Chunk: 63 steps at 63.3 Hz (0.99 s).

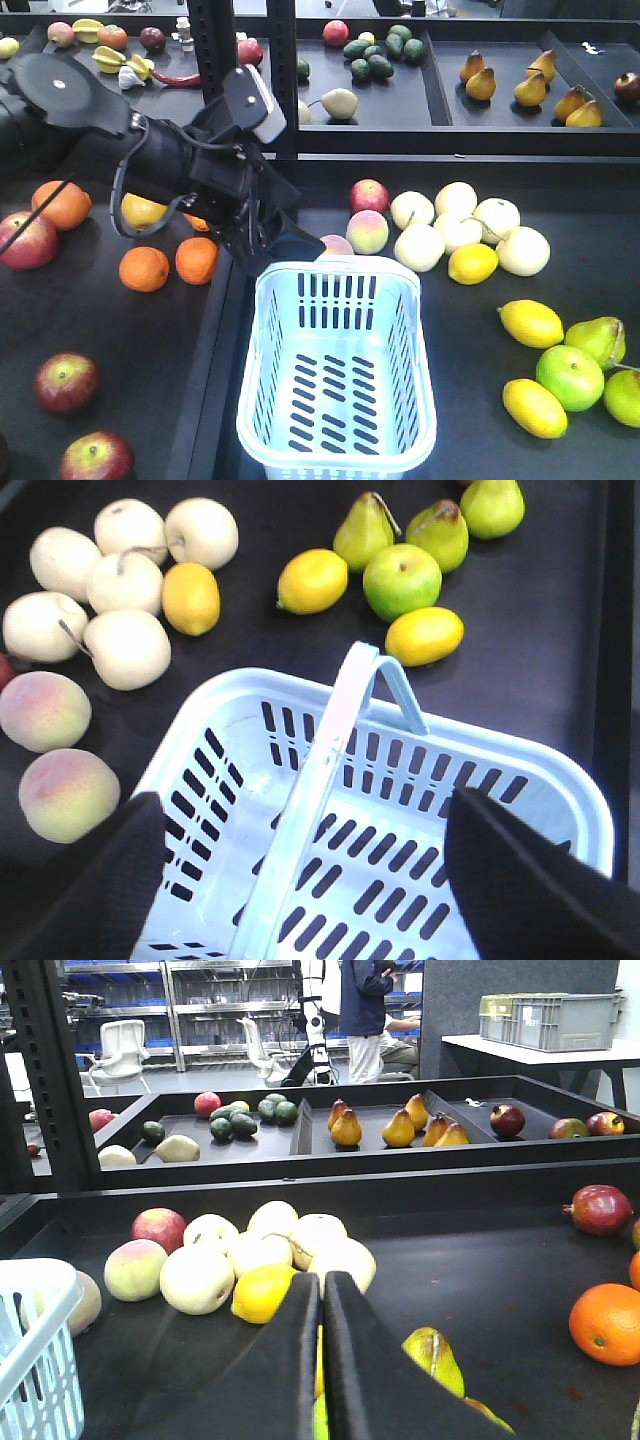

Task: Pick three apples into basket with both arms
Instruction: 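Reach the left gripper over the light-blue basket handle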

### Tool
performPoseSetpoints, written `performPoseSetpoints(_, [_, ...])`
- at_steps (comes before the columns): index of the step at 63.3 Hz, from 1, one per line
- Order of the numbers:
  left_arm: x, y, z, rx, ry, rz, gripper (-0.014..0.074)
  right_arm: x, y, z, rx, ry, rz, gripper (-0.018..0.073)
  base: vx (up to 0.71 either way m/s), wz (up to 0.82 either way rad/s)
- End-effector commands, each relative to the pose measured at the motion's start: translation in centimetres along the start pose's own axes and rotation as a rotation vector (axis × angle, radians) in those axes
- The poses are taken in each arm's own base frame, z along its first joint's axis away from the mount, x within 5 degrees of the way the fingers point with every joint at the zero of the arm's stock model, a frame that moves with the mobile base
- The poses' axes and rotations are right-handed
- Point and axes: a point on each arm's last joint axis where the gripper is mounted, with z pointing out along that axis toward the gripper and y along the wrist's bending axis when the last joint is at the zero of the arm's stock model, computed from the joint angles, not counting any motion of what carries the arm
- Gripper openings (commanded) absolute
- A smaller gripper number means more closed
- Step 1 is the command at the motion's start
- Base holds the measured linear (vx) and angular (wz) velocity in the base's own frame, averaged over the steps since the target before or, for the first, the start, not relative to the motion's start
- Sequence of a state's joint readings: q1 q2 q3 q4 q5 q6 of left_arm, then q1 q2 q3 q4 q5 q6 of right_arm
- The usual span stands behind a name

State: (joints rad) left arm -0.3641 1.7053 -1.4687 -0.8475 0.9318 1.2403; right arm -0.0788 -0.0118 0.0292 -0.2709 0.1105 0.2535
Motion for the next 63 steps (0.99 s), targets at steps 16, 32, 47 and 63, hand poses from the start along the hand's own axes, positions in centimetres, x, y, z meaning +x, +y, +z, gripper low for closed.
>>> performPoseSetpoints(16, [-1.1,0.4,0.1,-0.024,-0.05,0.004,0.0539,-0.3,0.1,-0.1,-0.011,-0.07,-0.018,-0.0005,0.0,0.0])
performPoseSetpoints(32, [-0.2,1.3,1.0,-0.064,-0.007,0.021,0.0539,-0.3,0.1,-0.1,-0.011,-0.07,-0.018,-0.0005,0.0,0.0])
performPoseSetpoints(47, [0.8,2.1,2.2,-0.079,0.032,0.021,0.0538,-0.3,0.1,-0.1,-0.011,-0.069,-0.018,-0.0005,0.0,0.0])
performPoseSetpoints(63, [1.8,2.8,3.8,-0.069,0.058,-0.004,0.0538,-0.3,0.1,-0.1,-0.011,-0.07,-0.018,-0.0005,0.0,0.0])
